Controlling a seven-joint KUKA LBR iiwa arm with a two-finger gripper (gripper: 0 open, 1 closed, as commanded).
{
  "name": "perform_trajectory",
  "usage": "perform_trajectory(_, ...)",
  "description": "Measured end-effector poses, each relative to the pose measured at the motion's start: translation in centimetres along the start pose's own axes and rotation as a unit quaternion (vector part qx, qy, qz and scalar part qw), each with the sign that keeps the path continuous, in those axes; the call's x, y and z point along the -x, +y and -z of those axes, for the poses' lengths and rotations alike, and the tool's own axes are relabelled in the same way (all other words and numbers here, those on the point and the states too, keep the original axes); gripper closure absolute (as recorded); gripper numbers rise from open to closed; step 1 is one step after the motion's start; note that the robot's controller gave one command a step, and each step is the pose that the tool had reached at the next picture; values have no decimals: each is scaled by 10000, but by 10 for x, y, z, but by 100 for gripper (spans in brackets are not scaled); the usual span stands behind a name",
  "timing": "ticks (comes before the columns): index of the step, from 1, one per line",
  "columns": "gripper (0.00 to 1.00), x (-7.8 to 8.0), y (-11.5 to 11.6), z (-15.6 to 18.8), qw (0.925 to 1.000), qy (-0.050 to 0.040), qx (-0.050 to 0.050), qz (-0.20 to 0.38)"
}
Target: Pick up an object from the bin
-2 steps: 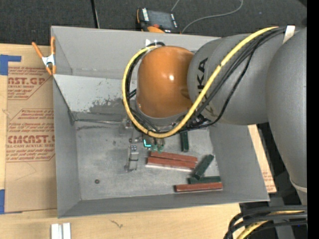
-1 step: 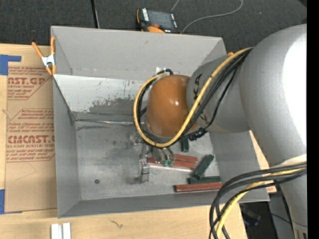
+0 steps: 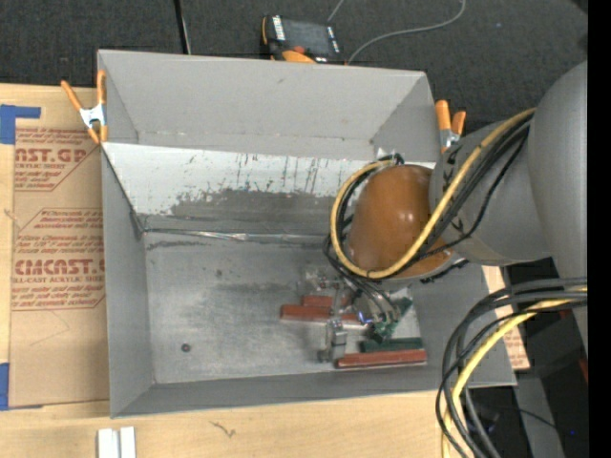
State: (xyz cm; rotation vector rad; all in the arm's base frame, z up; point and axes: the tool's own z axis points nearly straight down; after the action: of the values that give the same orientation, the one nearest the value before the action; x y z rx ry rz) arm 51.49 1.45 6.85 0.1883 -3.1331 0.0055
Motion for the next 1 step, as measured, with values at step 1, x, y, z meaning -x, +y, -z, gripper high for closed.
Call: perform_trajectory(1, 100, 2, 6, 1, 10000, -16, 23, 32)
